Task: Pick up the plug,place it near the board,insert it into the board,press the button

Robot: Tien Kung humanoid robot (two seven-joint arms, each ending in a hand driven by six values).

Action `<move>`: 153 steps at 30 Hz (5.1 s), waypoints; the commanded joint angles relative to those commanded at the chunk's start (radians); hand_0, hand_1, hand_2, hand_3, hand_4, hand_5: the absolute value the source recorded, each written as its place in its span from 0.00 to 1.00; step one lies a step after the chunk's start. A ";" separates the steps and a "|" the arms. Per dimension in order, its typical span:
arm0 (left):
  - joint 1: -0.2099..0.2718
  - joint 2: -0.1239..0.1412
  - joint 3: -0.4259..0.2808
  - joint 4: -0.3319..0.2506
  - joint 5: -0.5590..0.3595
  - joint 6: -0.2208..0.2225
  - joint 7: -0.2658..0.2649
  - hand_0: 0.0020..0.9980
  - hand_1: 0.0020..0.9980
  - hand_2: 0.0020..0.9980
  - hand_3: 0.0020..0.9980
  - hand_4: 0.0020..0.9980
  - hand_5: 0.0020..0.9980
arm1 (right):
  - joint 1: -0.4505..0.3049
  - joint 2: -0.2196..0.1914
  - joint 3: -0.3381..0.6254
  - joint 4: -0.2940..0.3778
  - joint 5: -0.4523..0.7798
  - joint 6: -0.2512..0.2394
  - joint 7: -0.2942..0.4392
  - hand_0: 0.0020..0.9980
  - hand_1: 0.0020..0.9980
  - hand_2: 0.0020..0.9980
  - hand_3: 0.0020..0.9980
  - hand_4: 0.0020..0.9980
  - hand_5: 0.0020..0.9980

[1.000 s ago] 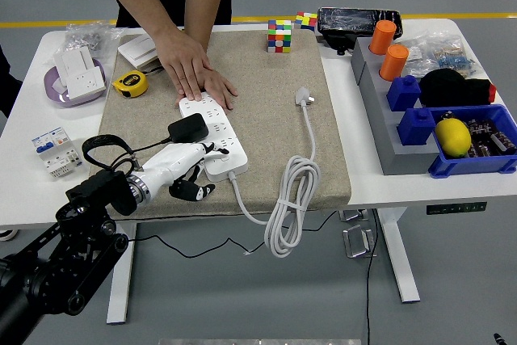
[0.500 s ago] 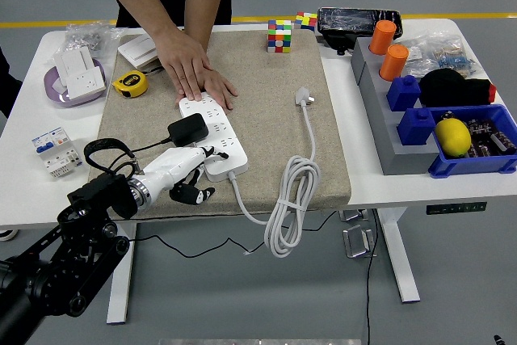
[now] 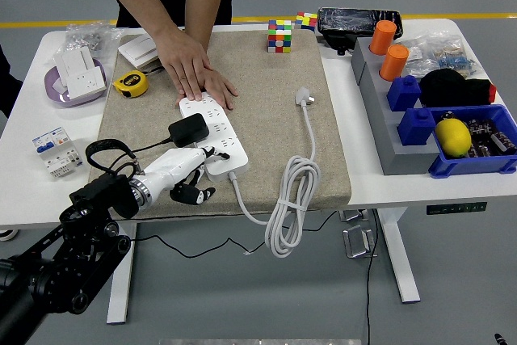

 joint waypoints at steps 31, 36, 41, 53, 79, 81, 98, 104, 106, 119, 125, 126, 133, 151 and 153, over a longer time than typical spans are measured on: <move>0.055 -0.039 -0.144 -0.308 -0.069 0.092 0.037 0.35 0.45 0.47 0.54 0.69 0.00 | 0.003 0.000 0.003 0.001 -0.003 0.000 -0.002 0.79 0.73 0.73 0.76 1.00 1.00; 0.039 -0.044 -0.187 -0.333 -0.276 0.032 0.087 0.35 0.45 0.47 0.54 0.69 0.00 | 0.002 0.001 0.000 0.001 -0.002 -0.001 -0.002 0.79 0.73 0.73 0.76 1.00 1.00; 0.026 -0.047 -0.217 -0.333 -0.487 -0.030 0.162 0.69 0.78 0.72 0.66 0.80 0.17 | -0.001 0.001 -0.004 0.001 0.000 -0.001 -0.002 0.79 0.73 0.73 0.76 1.00 1.00; -0.013 -0.057 -0.282 -0.212 -0.988 -0.072 0.254 1.00 1.00 1.00 1.00 1.00 0.41 | 0.003 0.000 -0.006 0.002 0.000 -0.001 -0.002 0.79 0.73 0.73 0.76 1.00 1.00; -0.225 -0.021 -0.099 0.226 -0.206 0.055 -0.031 1.00 0.99 0.91 0.97 1.00 0.41 | 0.008 -0.004 -0.003 0.002 0.003 -0.001 -0.002 0.79 0.73 0.73 0.76 1.00 1.00; -0.230 -0.022 -0.101 0.250 -0.122 0.067 -0.034 1.00 0.99 0.91 0.97 1.00 0.41 | 0.009 -0.004 -0.003 0.002 0.003 -0.001 -0.002 0.79 0.73 0.73 0.76 1.00 1.00; -0.238 -0.029 -0.119 0.313 0.000 0.161 -0.018 0.88 0.84 0.71 0.72 1.00 0.37 | 0.010 -0.005 -0.006 0.002 0.003 -0.001 -0.002 0.79 0.73 0.73 0.76 1.00 1.00; -0.238 -0.031 -0.120 0.330 0.000 0.164 -0.018 0.83 0.81 0.69 0.70 1.00 0.39 | 0.009 -0.005 -0.008 0.002 0.004 -0.002 -0.002 0.79 0.73 0.73 0.76 1.00 1.00; -0.237 -0.031 -0.121 0.337 0.000 0.173 -0.020 0.83 0.81 0.69 0.70 1.00 0.39 | 0.008 -0.005 -0.010 0.002 0.004 -0.002 -0.003 0.79 0.73 0.73 0.76 1.00 1.00; -0.236 -0.032 -0.124 0.362 0.000 0.224 -0.035 0.71 0.70 0.49 0.47 0.89 0.28 | 0.007 -0.005 -0.012 0.003 0.003 -0.002 -0.003 0.79 0.73 0.73 0.76 1.00 1.00; -0.239 -0.036 -0.126 0.373 0.000 0.254 -0.040 0.65 0.63 0.45 0.46 0.85 0.24 | 0.007 -0.006 -0.014 0.002 0.005 -0.001 -0.003 0.79 0.73 0.73 0.76 1.00 1.00; -0.240 -0.037 -0.126 0.374 0.000 0.257 -0.040 0.65 0.63 0.45 0.46 0.85 0.24 | 0.008 -0.006 -0.013 0.002 0.005 -0.001 -0.003 0.79 0.73 0.73 0.76 1.00 1.00; -0.245 -0.041 -0.123 0.385 0.000 0.298 -0.045 0.49 0.43 0.35 0.41 0.55 0.10 | 0.010 -0.006 -0.009 0.003 0.003 -0.002 -0.003 0.79 0.73 0.73 0.76 1.00 1.00; -0.227 -0.046 -0.160 0.373 0.000 0.225 -0.028 0.47 0.36 0.27 0.37 0.50 0.05 | 0.011 -0.005 -0.004 0.002 0.004 -0.002 -0.003 0.79 0.73 0.73 0.76 1.00 1.00; -0.227 -0.046 -0.166 0.371 0.000 0.225 -0.028 0.47 0.36 0.27 0.37 0.50 0.05 | 0.011 -0.005 -0.004 0.002 0.004 -0.002 -0.002 0.79 0.73 0.73 0.76 1.00 1.00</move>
